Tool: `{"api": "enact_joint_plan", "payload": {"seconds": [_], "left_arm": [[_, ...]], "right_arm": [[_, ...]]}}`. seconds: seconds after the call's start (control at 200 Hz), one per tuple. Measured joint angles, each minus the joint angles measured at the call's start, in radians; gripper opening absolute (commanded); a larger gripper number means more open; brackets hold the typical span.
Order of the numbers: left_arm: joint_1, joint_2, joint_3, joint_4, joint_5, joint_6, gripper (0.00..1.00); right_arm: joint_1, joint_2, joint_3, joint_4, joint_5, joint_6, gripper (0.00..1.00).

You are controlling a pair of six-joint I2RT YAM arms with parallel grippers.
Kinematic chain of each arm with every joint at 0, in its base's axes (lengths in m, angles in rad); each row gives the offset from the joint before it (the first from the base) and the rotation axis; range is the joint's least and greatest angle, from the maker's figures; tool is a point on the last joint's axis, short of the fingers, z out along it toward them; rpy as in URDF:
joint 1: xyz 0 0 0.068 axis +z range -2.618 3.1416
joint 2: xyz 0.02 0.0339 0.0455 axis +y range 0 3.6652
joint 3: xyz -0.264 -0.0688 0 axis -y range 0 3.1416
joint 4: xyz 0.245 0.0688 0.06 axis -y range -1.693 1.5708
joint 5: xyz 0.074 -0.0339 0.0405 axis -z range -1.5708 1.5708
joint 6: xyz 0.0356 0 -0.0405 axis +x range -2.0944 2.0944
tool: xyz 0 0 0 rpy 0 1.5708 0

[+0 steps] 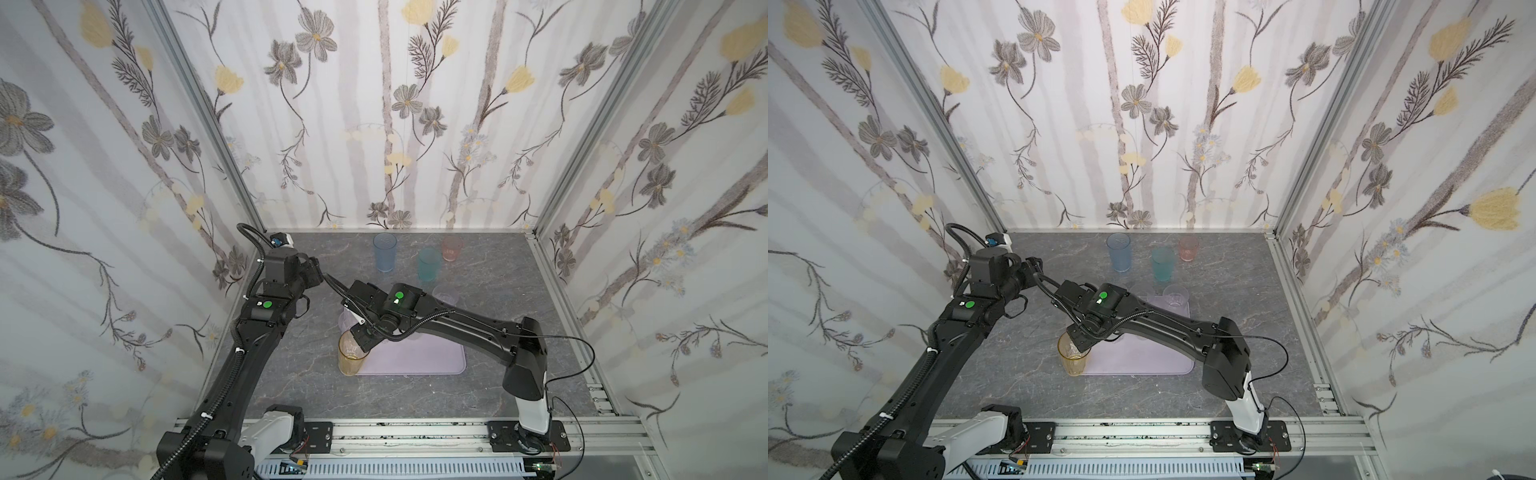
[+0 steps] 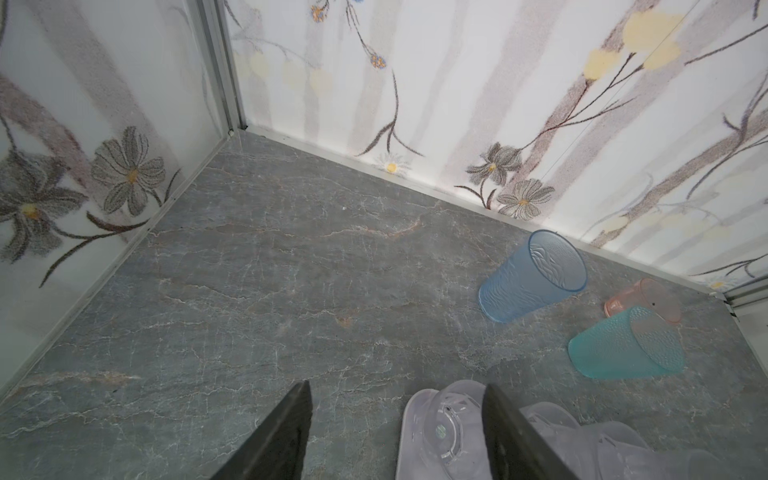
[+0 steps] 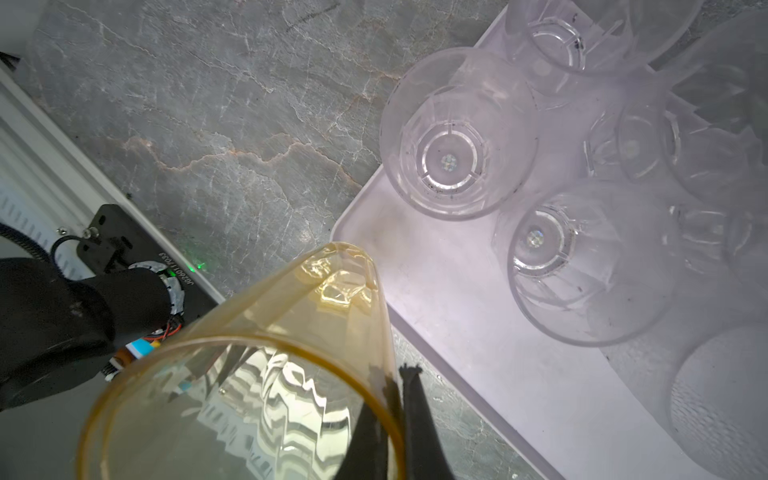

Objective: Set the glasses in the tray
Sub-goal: 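Carry the yellow cup over the tray with the right gripper while the left gripper withdraws, then lower the yellow cup onto the tray's nearest corner and open the right gripper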

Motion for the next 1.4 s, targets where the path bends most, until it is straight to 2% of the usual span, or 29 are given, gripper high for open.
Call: {"api": "enact_joint_plan", "payload": {"seconds": [0.35, 0.68, 0.744, 0.849, 0.999, 1.184, 1.399], "left_arm": [[0.003, 0.011, -0.039, 0.011, 0.000, -0.006, 0.67], [0.004, 0.026, -0.043, 0.043, 0.000, -0.005, 0.68], [0.004, 0.030, -0.044, 0.047, 0.000, -0.005, 0.68], [0.004, 0.032, -0.044, 0.047, 0.000, -0.003, 0.68], [0.005, 0.032, -0.046, 0.054, 0.000, -0.002, 0.68], [0.006, 0.034, -0.048, 0.055, 0.000, 0.001, 0.69], [0.013, 0.036, -0.042, 0.058, -0.001, 0.005, 0.70]], "right_arm": [[-0.038, 0.105, 0.050, 0.002, 0.058, -0.002, 0.00], [-0.018, 0.141, 0.108, -0.021, 0.090, -0.012, 0.01], [-0.012, 0.145, 0.114, -0.026, 0.090, -0.012, 0.03], [-0.006, 0.148, 0.119, -0.029, 0.090, -0.011, 0.15], [-0.007, 0.149, 0.122, -0.037, 0.071, -0.008, 0.23], [-0.023, 0.123, 0.126, -0.042, 0.030, 0.000, 0.31], [-0.082, 0.043, 0.134, -0.040, -0.080, 0.007, 0.38]]}}
